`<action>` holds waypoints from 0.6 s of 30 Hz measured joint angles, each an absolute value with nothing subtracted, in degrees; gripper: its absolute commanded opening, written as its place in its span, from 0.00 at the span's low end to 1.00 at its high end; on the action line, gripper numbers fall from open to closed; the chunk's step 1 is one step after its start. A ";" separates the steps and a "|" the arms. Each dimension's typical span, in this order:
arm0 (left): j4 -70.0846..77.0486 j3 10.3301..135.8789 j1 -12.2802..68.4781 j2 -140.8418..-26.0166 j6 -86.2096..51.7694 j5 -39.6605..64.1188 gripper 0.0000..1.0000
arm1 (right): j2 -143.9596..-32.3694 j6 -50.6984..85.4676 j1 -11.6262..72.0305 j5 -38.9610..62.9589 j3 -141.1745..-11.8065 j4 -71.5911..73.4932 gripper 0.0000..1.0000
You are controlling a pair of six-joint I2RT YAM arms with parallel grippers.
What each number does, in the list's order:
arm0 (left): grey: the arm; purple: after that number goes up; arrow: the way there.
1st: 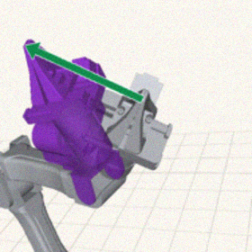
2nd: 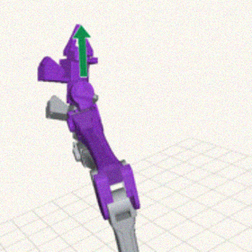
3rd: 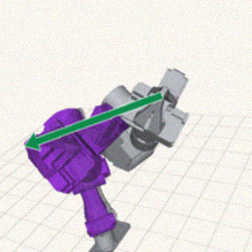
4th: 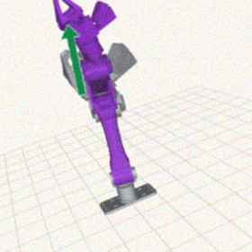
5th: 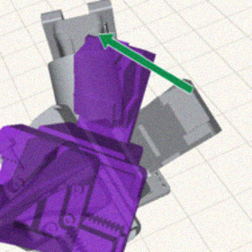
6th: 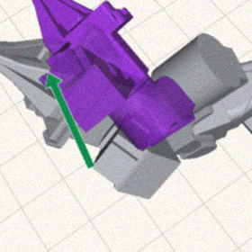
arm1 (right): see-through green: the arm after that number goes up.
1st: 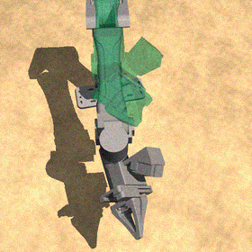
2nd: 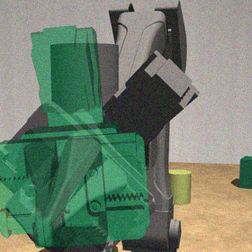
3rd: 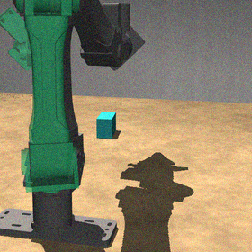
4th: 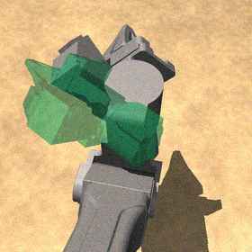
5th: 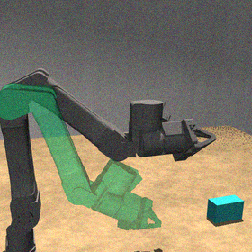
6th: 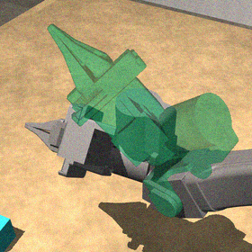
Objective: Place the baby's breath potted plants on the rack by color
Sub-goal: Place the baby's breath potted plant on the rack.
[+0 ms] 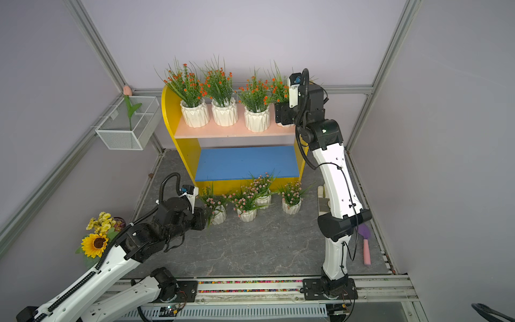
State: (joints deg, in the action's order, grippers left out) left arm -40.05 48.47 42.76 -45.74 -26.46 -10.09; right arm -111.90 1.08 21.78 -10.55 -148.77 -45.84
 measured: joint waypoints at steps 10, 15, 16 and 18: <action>-40.64 48.47 42.76 -45.71 -26.44 -10.72 0.39 | -112.97 2.35 21.82 -9.61 -149.23 -44.45 0.97; -40.82 48.47 42.76 -45.54 -26.46 -10.74 0.40 | -113.49 2.79 21.63 -9.54 -149.32 -43.88 0.90; -40.95 48.47 42.76 -45.52 -26.46 -10.76 0.40 | -113.54 2.96 21.56 -9.65 -149.32 -43.81 0.89; -41.06 48.47 42.76 -45.41 -26.46 -10.81 0.41 | -113.51 3.07 21.45 -9.63 -149.32 -43.83 0.88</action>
State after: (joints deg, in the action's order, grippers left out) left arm -41.06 48.47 42.76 -45.41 -26.46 -10.81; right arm -113.51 3.07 21.45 -9.63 -149.32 -43.83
